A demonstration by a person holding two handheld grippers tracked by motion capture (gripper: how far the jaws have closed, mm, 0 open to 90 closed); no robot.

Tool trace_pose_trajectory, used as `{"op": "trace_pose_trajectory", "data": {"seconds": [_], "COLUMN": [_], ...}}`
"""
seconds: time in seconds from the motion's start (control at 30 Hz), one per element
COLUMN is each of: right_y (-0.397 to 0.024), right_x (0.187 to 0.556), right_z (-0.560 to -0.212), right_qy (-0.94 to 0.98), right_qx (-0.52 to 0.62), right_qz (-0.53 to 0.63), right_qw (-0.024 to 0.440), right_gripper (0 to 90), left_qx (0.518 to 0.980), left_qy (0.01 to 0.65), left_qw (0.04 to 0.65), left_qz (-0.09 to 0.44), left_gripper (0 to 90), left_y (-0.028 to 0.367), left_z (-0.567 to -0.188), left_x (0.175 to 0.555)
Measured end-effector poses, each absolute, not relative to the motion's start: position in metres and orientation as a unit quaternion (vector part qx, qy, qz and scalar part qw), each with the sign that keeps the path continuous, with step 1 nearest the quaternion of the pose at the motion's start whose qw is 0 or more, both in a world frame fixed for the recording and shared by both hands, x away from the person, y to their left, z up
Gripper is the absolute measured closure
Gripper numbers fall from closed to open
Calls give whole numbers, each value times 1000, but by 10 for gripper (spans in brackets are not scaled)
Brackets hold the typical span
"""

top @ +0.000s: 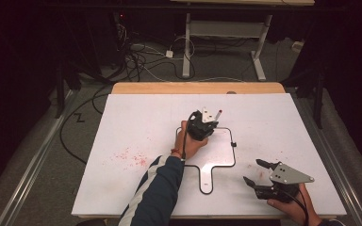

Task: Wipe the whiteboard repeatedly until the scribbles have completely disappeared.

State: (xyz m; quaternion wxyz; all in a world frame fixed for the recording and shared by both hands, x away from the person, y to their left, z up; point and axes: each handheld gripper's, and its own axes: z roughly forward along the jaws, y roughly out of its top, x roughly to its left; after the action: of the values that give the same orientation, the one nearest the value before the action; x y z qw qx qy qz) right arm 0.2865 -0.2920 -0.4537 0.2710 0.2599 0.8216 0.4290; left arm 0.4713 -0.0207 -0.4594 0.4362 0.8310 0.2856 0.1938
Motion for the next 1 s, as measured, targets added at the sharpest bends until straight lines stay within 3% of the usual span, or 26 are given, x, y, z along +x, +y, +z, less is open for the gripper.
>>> {"op": "trace_pose_trajectory", "data": {"seconds": [0.3,1.0], "right_y": [-289,-291], "right_x": [287,284], "right_z": [-455,-453], "right_qy": [825,824], "right_qx": [258,255], "right_qz": [425,432], "right_qw": [269,264], "right_gripper": [271,271], "left_qx": [816,842], "left_qy": [320,250], "left_qw": [439,448], "left_qz": [200,168], "left_gripper": [789,788], "left_y": [11,-91], "left_z": [-462,-458], "left_x": [476,481]}}
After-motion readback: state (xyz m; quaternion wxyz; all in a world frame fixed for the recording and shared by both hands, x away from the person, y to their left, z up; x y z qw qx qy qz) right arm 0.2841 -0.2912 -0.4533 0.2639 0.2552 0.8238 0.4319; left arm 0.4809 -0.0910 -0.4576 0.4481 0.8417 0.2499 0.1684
